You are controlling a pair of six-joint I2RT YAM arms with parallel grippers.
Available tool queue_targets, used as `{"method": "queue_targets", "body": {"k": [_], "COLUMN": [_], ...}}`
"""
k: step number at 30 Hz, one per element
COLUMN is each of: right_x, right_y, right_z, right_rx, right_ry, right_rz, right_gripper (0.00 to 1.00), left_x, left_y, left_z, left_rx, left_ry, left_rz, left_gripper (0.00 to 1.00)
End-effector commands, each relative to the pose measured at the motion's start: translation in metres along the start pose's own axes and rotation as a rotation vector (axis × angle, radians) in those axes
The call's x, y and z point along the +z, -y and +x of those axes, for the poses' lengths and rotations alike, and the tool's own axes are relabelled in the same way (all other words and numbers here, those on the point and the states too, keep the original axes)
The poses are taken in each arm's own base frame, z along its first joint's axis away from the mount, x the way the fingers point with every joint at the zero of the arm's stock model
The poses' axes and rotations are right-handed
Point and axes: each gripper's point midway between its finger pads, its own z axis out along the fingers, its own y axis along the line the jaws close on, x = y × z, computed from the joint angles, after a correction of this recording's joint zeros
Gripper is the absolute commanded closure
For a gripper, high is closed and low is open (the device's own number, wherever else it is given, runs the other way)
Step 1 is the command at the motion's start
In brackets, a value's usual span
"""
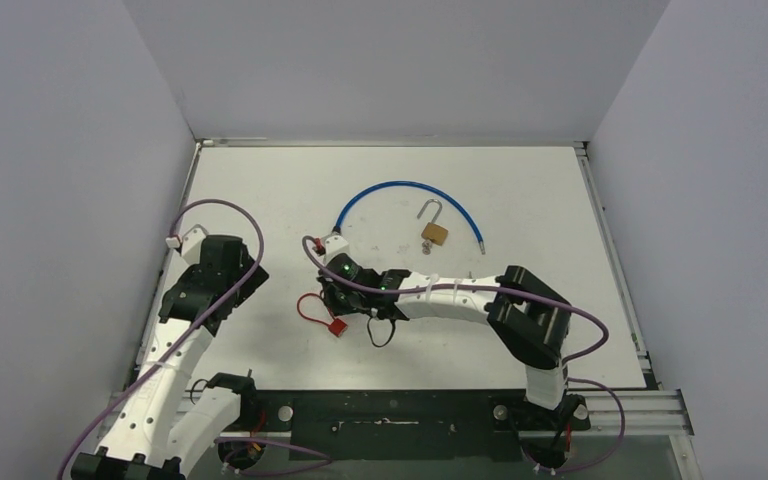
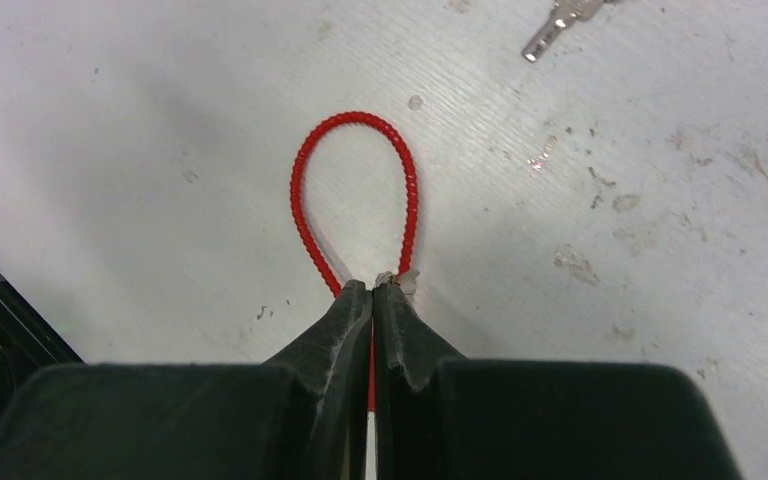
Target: Unlock with the key
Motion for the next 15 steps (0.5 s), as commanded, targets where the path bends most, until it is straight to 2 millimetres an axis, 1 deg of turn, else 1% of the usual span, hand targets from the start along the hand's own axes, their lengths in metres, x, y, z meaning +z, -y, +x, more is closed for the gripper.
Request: {"method": "queue_targets", "body": {"k": [1,4,8,9,12,15], "right_x": [-0.027,-0.038,-0.055,-0.060,-0.075,-0.088], "right_y": [-0.002,0.008,0.022,0.027,0.030,0.024], "right_z": [-0.039,-0.051,-0.066,-0.074,-0.086,-0.095], "right_rx": [0.095,0.152,0.231,0.242,0.215,0.144], "right_ry": [0.142,0.188,0.232,0.254,0.297,0.331], "right_rz": [-0.067,-0.091,-0.147,-0.155,-0.182,-0.240], "right_gripper": [1.00,1.00,1.00,1.00,1.00,1.00], "left_x": [0.001,0.000,-0.006,-0.012,-0.020,-0.027], "left_y": [0.022,0.046,0.088,0.102,0.133,0.156], "left_z": [0.002,0.011,0.041,0.051,0.066,0.074], "left_rx": [-0.049,-0.050,-0.109,-0.144,-0.313,-0.462], "left_ry": [-0.028,-0.088,-0.271,-0.343,-0.494,-0.627], "left_rz": [0.097,0.215,0.415,0.488,0.627,0.709], "left_gripper": [0.32,0.28,0.21,0.20,0.18,0.18]}}
